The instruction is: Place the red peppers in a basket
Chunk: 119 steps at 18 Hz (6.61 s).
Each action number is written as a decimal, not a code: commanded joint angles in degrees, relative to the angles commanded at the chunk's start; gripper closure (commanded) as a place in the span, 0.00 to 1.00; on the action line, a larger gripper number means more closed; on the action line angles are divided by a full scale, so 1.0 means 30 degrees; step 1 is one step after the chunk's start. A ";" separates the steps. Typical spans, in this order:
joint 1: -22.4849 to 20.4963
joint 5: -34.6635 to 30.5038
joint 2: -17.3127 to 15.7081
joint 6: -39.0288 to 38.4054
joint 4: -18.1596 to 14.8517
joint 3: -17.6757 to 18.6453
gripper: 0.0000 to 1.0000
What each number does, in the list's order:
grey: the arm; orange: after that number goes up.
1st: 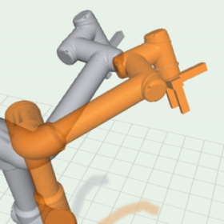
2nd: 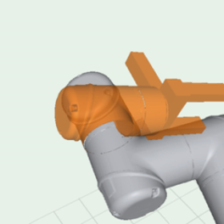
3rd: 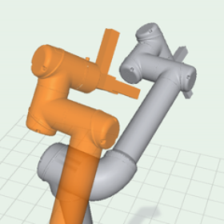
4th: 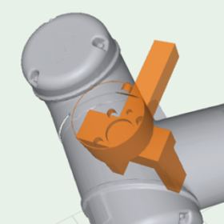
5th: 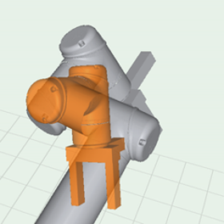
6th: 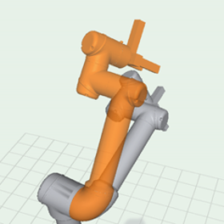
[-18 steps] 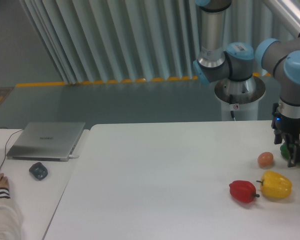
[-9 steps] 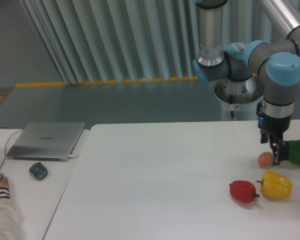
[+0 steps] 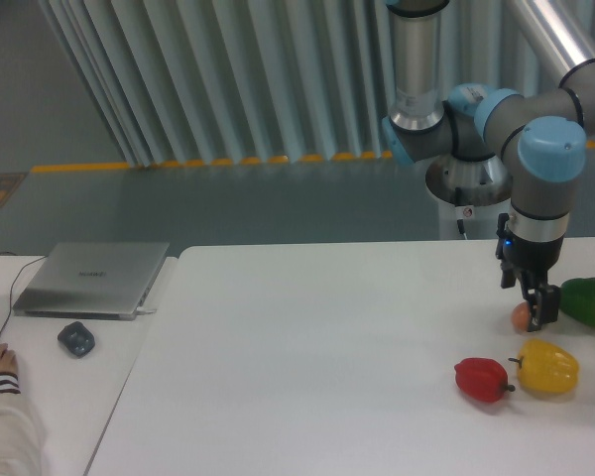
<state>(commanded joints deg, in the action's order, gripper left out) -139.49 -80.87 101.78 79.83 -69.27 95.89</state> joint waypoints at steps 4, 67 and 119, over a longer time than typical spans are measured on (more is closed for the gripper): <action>0.0440 0.0442 0.0671 -0.4775 0.0883 -0.0554 0.00; 0.5070 -1.0193 0.4922 0.3213 0.3051 -0.1553 0.20; -0.2663 -0.6911 0.2315 0.8103 0.2817 -0.3721 0.50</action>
<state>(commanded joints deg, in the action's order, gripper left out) -147.47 -101.60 108.72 104.14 -60.82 84.73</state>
